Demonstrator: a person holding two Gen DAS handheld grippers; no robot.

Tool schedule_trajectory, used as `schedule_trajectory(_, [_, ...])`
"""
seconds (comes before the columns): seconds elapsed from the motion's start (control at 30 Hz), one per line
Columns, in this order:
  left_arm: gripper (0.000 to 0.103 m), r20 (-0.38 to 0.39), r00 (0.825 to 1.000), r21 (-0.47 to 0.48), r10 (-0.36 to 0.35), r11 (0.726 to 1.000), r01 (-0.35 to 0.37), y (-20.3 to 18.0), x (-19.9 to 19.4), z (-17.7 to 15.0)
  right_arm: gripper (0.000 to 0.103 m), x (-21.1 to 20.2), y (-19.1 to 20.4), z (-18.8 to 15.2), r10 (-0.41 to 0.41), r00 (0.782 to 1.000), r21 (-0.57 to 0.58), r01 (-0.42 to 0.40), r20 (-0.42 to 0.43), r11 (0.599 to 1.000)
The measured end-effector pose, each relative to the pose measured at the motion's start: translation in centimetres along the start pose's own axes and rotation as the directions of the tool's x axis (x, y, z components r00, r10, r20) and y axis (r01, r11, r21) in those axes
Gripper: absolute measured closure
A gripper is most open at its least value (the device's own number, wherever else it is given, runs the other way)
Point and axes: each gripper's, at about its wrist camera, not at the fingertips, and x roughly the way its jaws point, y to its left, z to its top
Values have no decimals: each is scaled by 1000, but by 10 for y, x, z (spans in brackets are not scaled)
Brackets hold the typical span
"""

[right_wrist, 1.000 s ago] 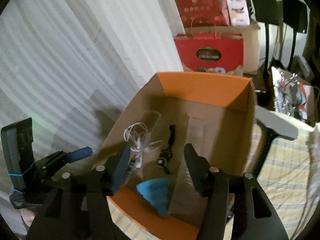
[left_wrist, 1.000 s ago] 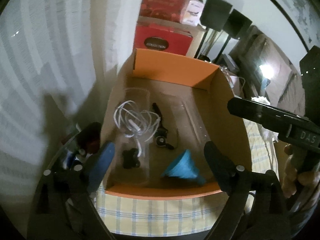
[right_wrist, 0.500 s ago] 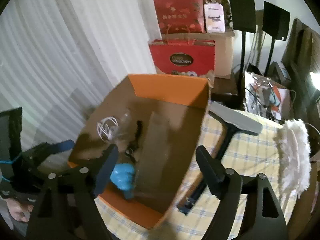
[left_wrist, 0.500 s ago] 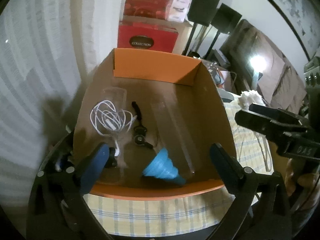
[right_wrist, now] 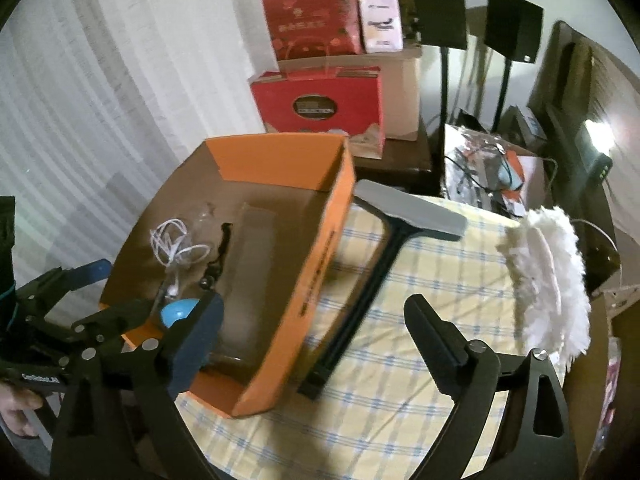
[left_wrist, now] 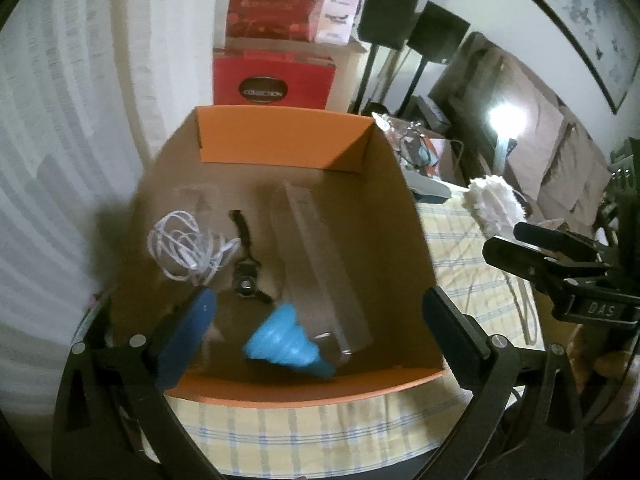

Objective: Organize objects
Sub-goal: 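Move the right tool to the grey squeegee and grasp its black handle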

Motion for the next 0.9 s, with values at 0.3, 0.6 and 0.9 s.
schedule_trajectory(0.3, [0, -5, 999, 54, -45, 998, 46, -43, 12, -5, 10, -17, -37, -8, -9, 1000, 69, 8, 20, 998])
schedule_trajectory(0.6, [0, -11, 997, 103, -73, 992, 74, -75, 25, -10, 10, -20, -66, -13, -43, 999, 110, 40, 30, 993])
schedule_trajectory(0.9, [0, 10, 997, 81, -79, 994, 78, -71, 31, 2, 24, 28, -72, -8, -39, 999, 126, 41, -25, 991])
